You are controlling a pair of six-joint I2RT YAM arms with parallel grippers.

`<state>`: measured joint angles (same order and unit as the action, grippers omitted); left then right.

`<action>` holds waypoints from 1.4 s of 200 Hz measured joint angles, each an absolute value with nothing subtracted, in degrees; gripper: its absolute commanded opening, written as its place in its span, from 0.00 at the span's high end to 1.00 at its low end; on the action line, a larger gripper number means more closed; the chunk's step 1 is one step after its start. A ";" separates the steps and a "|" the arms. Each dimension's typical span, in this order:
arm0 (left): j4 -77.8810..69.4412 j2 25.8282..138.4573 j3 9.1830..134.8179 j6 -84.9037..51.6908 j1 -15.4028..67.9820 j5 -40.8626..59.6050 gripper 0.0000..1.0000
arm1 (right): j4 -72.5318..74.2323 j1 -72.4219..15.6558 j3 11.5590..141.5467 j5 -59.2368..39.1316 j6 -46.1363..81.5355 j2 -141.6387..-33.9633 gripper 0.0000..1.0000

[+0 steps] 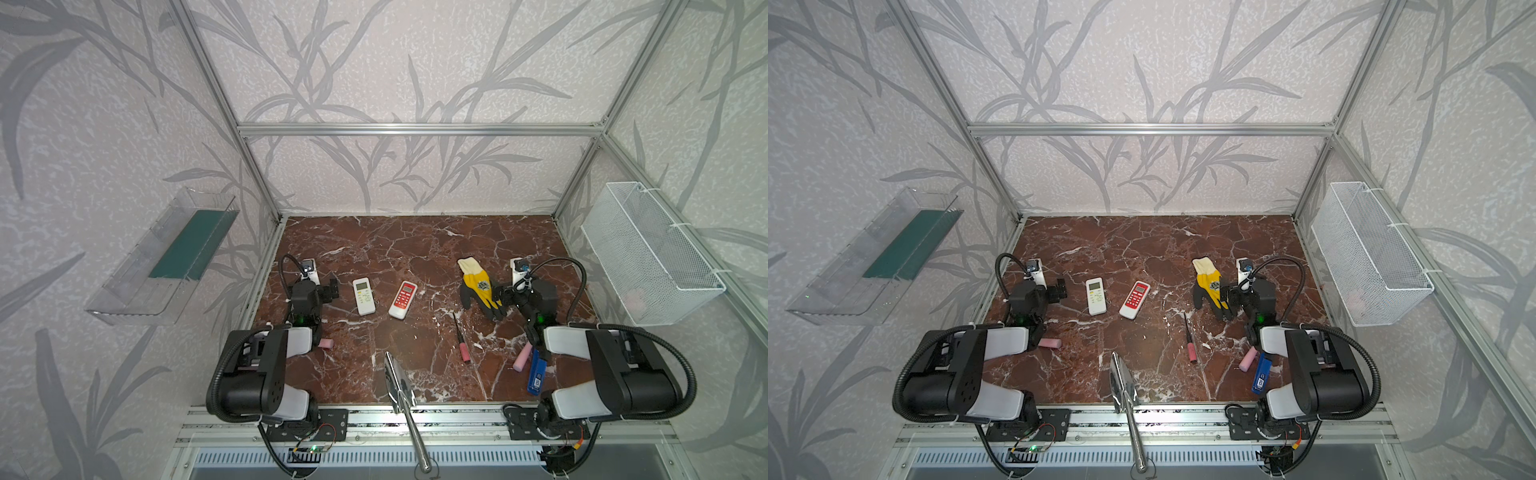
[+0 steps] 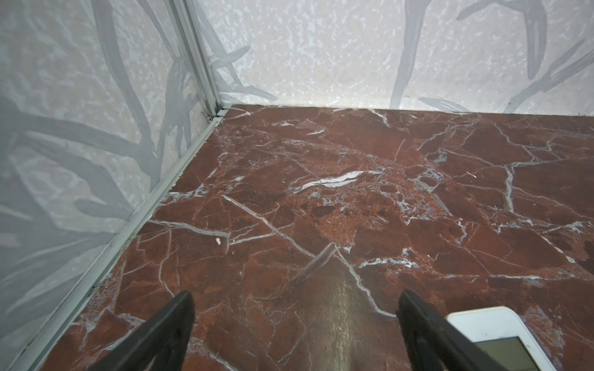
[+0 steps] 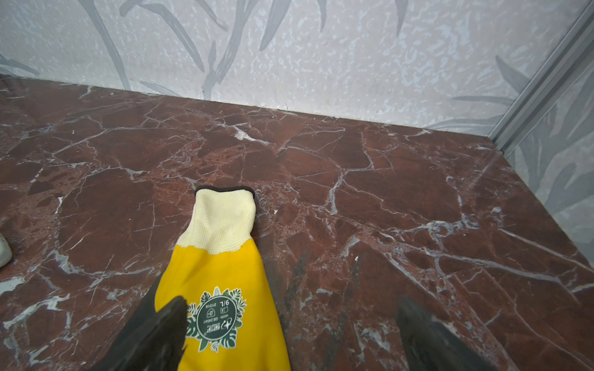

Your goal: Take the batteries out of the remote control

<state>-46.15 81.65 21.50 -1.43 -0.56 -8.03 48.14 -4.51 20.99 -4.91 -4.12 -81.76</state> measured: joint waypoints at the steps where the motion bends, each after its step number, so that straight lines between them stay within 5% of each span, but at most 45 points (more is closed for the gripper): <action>1: -45.93 81.52 21.58 -1.50 -0.56 -8.14 0.01 | 47.92 -4.58 21.04 -4.80 -4.19 -81.56 0.00; 73: -19.09 74.81 36.34 -3.57 7.81 -22.33 0.01 | 18.98 -15.22 33.01 3.44 -4.08 -69.71 0.00; 158: 0.64 72.14 39.44 -10.17 19.86 -15.86 0.01 | -3.88 -23.75 36.53 0.91 9.78 -62.63 0.01; 280: 17.76 91.72 56.82 -31.57 23.14 -12.27 0.01 | -12.43 -27.46 36.56 0.58 17.56 -62.08 0.01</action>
